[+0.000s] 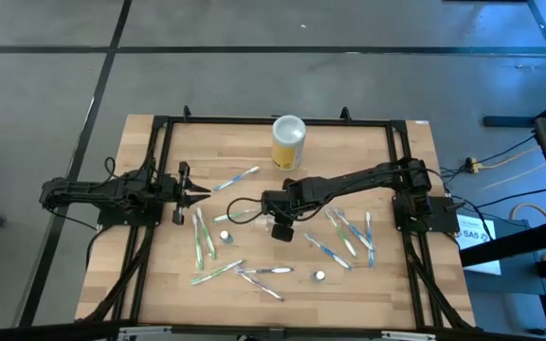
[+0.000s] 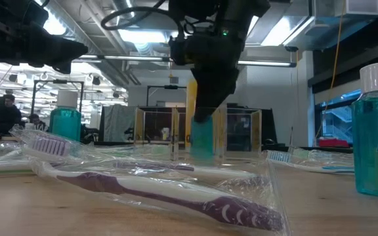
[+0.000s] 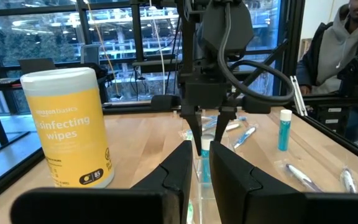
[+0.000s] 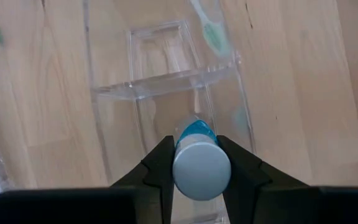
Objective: Pick & Place toothbrushing station
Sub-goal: Put the blue mouthwash into the transparent organizer
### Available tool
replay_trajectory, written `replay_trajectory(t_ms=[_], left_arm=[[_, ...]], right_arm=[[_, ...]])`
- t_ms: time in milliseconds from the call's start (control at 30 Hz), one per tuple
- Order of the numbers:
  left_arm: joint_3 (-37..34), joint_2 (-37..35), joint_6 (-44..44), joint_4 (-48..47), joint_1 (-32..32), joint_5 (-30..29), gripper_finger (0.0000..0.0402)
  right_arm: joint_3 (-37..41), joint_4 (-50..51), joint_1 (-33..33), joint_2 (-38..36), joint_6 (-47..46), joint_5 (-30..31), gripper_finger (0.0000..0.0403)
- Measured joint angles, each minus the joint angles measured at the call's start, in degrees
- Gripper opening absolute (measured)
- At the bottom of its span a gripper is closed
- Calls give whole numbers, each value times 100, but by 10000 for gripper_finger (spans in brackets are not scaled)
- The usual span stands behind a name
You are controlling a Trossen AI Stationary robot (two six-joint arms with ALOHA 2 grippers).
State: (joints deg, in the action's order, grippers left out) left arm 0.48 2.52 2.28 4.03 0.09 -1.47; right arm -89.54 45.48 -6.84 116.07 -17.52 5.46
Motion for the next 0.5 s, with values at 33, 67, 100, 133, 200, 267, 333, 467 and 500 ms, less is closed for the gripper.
replay_trajectory(t_ms=[33,67,100,133,200,267,333,467,500], left_arm=[[2,0,0,0,1,0,54],[1,0,0,0,1,-1,54],[-1,-1,0,0,1,-1,54],[1,-2,0,0,1,-1,54],[-1,0,0,0,-2,-1,52],[-1,-2,0,0,0,2,51],[-1,0,0,0,0,-1,52],[-1,0,0,0,-1,-1,54],[-1,0,0,0,0,-1,54]], right_arm=[[0,3,8,0,0,-12,96],[0,8,16,0,0,-22,96],[0,10,21,0,0,-39,96],[0,10,25,0,0,-58,96],[1,12,27,0,-2,-58,96],[2,14,27,1,-4,-56,106],[4,29,27,6,-53,-53,129],[17,60,30,22,-116,-10,155],[17,58,29,22,-116,-4,155]])
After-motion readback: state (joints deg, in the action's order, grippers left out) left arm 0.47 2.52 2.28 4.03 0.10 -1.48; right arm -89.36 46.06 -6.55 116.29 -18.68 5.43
